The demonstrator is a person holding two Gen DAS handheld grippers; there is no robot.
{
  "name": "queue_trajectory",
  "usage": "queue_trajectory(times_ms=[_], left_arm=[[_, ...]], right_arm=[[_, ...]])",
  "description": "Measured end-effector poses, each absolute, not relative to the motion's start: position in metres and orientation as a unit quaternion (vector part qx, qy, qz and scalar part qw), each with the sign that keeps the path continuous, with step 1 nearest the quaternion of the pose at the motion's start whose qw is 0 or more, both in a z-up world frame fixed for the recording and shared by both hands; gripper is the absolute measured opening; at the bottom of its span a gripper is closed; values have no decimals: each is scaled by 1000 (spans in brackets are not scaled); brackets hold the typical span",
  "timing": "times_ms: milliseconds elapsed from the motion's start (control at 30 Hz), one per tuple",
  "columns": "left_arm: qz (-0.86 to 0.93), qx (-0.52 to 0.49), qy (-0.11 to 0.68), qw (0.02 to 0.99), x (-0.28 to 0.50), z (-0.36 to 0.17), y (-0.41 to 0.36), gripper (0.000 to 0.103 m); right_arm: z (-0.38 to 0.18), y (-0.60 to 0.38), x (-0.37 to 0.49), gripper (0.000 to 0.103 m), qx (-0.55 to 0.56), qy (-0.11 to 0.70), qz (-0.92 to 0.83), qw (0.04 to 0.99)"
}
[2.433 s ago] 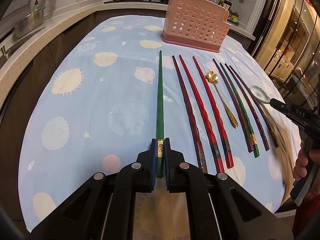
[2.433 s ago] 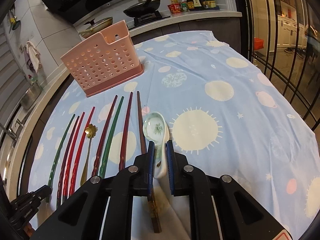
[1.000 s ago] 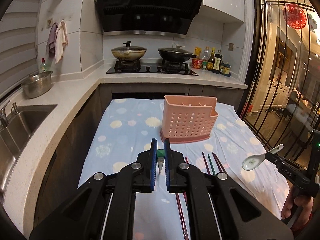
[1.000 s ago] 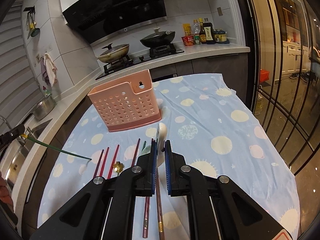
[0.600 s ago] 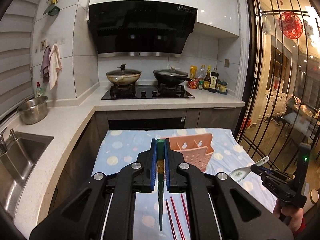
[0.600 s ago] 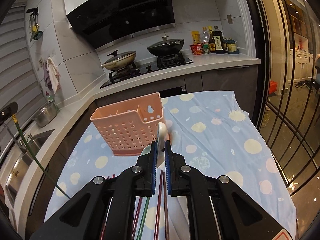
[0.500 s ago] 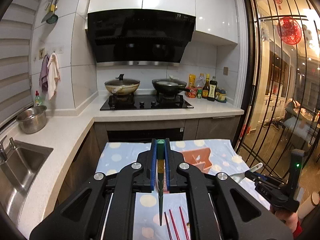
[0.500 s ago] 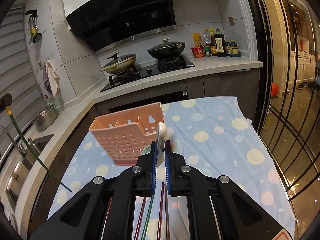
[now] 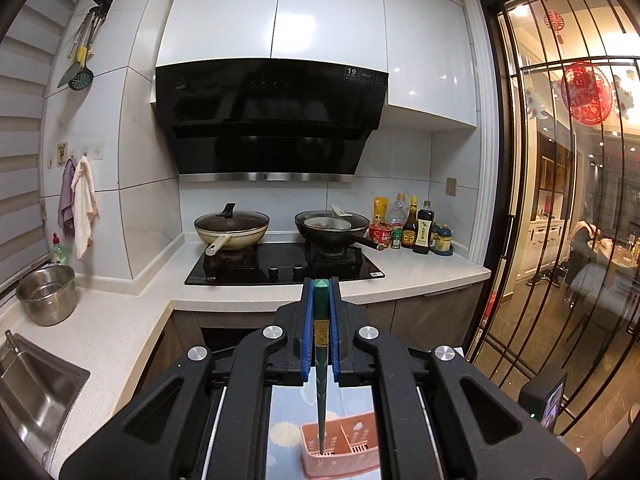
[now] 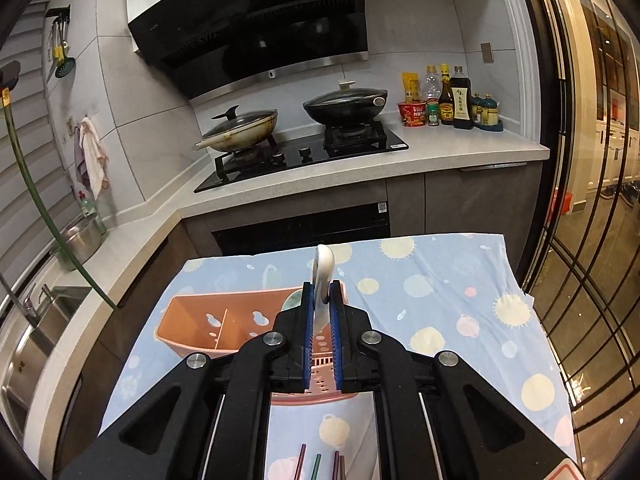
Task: Organize utensils
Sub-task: 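Drop the green chopstick into the pink holder while the right tool drops the spoon in, then grasp a dark red chopstick with the left tool while the right tool grasps the brown chopstick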
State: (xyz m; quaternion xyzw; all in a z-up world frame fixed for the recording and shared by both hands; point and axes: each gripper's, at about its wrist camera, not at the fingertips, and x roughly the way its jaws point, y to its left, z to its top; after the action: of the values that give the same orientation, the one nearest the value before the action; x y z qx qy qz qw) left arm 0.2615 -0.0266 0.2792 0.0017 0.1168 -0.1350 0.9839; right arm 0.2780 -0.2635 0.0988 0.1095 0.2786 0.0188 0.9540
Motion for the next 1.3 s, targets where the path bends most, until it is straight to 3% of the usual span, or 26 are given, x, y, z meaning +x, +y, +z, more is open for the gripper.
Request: queue_trajectory(times_ms=[467, 567, 600, 633, 767, 833, 967, 1300], left_arm=[[-137, -5, 217, 967, 320, 198, -40, 7], [-132, -7, 225, 965, 317, 189, -36, 8], [-128, -5, 226, 966, 313, 187, -35, 9], [-127, -3, 227, 966, 309, 184, -34, 14], [-115, -3, 232, 966, 291, 174, -25, 44], [-111, -1, 231, 966, 279, 168, -21, 52], [-105, 1, 236, 966, 248, 155, -10, 63], [-87, 14, 301, 950, 171, 87, 11, 72]], right_arm=[[48, -257, 319, 9, 99, 332, 12, 938], [52, -255, 307, 19, 92, 321, 7, 943], [54, -256, 301, 27, 93, 315, 6, 945], [56, -256, 294, 34, 94, 309, 5, 946], [63, -258, 262, 37, 98, 294, 3, 951], [63, -259, 243, 41, 105, 292, 5, 951], [58, -260, 207, 42, 114, 297, 7, 948], [25, -259, 115, 43, 125, 326, 2, 937]])
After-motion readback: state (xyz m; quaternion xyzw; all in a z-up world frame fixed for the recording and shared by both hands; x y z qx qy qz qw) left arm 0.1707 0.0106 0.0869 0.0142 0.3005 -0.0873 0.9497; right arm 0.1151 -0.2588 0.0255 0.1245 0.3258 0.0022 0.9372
